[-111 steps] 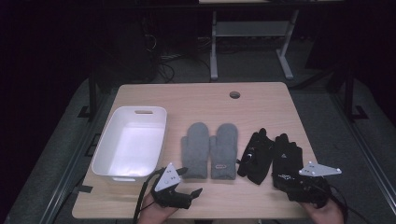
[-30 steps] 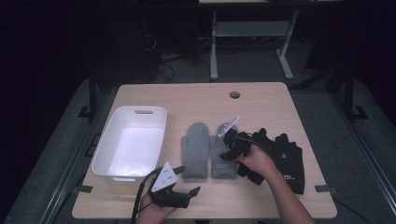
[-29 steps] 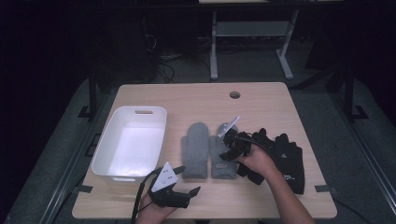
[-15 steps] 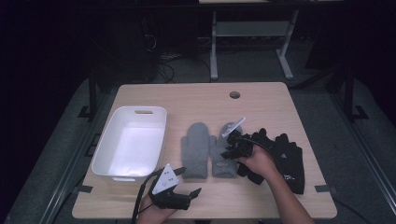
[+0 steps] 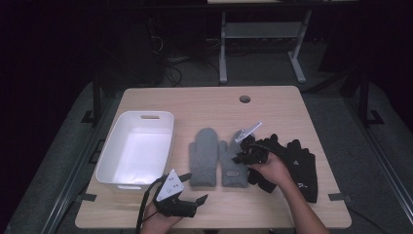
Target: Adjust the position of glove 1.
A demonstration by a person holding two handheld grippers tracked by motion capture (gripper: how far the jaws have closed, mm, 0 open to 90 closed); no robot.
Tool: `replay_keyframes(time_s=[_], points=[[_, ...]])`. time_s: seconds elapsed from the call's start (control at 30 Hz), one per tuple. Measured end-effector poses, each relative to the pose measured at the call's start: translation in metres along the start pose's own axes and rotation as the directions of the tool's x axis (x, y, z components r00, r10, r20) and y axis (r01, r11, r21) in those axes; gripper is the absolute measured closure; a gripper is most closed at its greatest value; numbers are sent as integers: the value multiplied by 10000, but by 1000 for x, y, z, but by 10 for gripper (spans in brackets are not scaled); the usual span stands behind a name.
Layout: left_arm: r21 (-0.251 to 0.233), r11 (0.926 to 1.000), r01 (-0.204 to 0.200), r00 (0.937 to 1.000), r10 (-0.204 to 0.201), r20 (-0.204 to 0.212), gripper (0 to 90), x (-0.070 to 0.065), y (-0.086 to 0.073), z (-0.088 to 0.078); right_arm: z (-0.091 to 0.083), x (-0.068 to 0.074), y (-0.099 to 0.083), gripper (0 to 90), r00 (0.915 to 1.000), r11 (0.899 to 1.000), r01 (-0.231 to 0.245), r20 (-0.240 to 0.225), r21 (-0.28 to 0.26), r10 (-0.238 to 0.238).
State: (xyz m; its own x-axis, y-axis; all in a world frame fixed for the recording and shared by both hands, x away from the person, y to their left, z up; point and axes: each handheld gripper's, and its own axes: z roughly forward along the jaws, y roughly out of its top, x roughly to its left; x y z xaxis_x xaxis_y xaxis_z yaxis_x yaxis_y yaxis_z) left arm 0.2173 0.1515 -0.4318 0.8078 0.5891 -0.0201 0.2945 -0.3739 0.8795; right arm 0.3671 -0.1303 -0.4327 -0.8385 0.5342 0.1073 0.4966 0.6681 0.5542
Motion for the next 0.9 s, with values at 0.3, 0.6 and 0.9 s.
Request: replay_keyframes(time_s=[0.3,0.6,0.9], points=[[-150,9999,27,9998,-30,-189,170,2,0,-5,-26,4,2,826,9994,9979,-268,207,-583,280],[-339,9994,81,9993,-94,-372,169,6,1,-11,-51,20,22,825,9997,9909,-216,77,-1329,228],[-482,9988,28,9986,-54,-534,169,8,2,-16,-32,43,69,824,9989,9924,407,-163,-1165,-429]])
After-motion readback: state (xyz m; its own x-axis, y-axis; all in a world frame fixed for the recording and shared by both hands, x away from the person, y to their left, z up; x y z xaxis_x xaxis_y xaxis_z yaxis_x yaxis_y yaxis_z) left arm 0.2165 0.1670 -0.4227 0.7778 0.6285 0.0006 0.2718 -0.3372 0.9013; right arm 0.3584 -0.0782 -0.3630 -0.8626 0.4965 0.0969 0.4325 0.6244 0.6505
